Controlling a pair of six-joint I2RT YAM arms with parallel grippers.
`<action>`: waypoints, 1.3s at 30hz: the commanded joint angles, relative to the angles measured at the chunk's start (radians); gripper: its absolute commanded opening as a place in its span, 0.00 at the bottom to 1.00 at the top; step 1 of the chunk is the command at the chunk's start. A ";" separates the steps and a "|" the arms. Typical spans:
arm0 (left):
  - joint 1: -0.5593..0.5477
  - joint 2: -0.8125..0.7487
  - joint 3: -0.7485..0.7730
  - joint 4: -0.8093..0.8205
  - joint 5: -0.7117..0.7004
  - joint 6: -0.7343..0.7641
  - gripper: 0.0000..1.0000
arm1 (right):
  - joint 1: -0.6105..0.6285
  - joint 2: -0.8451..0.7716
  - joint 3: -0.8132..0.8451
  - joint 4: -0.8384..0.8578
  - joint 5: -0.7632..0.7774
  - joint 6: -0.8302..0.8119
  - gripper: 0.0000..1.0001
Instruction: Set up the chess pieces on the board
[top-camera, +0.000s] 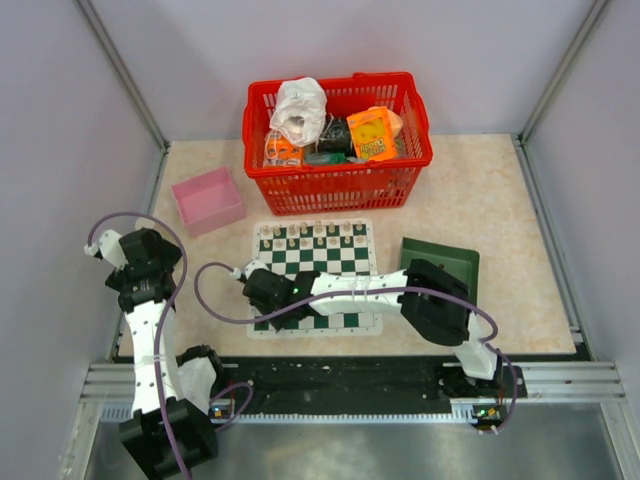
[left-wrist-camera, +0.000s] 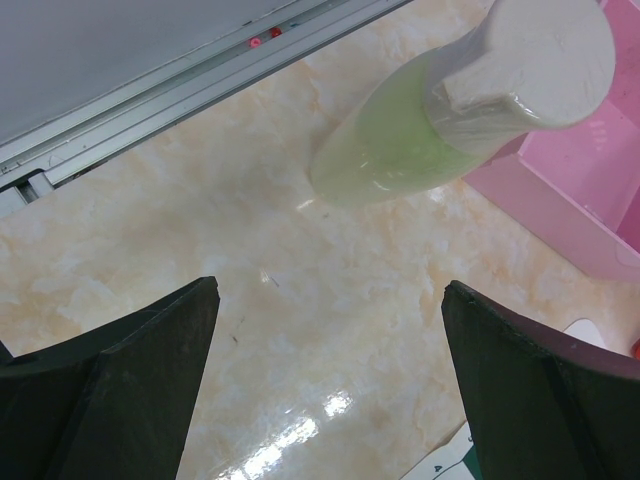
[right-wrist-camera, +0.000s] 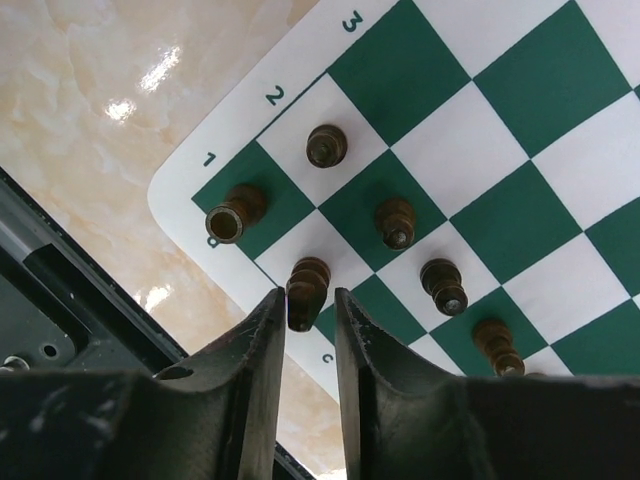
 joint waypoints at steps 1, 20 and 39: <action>0.005 -0.008 0.005 0.020 -0.004 0.008 0.99 | 0.008 -0.018 0.015 0.043 -0.020 0.005 0.29; 0.006 0.003 0.003 0.035 0.056 0.000 0.99 | -0.169 -0.737 -0.388 0.010 0.319 0.032 0.49; 0.005 -0.028 -0.032 0.087 0.105 -0.030 0.99 | -1.075 -0.996 -0.791 0.005 -0.018 0.026 0.53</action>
